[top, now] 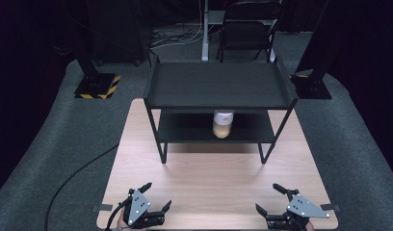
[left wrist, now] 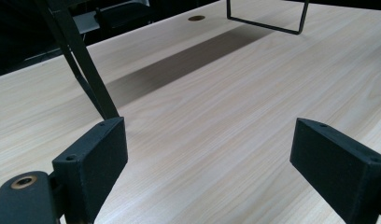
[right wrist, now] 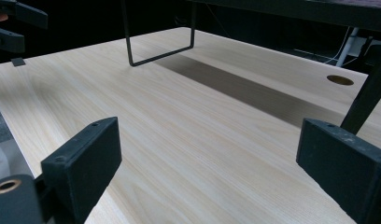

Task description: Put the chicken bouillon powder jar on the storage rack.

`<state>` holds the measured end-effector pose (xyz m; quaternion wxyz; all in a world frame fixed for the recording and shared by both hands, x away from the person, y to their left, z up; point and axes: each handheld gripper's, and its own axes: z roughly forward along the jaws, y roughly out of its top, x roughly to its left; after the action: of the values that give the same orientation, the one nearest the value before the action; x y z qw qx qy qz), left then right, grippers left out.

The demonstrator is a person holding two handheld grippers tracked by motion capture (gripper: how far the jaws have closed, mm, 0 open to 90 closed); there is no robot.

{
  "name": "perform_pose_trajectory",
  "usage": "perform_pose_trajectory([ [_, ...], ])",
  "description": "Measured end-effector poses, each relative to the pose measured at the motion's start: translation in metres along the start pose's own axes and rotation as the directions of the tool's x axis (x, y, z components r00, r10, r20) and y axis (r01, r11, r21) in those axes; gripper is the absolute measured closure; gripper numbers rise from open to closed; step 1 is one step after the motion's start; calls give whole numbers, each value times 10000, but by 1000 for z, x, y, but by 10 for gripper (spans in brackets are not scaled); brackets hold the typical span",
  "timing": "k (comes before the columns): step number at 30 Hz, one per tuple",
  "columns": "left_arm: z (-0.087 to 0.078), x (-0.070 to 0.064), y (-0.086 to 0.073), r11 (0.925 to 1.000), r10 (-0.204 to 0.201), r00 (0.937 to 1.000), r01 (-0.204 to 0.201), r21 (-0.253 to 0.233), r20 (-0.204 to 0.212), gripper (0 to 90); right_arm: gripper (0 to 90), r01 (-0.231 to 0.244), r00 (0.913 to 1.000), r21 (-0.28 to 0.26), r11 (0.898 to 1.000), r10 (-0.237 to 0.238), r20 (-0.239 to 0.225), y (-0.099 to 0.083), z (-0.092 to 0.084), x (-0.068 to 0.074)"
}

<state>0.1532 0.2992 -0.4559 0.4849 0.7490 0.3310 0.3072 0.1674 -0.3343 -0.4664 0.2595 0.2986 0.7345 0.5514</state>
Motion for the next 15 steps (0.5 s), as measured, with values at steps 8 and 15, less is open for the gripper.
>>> perform_pose_trajectory([
  [8,-1,0,0,10000,-4,10000,4,8,-13,113,60,-134,9999,22,9999,134,58,0,0,-2],
  [15,0,-1,0,10000,20,10000,-20,34,-31,114,63,-125,9999,85,9999,124,116,0,0,-2],
])
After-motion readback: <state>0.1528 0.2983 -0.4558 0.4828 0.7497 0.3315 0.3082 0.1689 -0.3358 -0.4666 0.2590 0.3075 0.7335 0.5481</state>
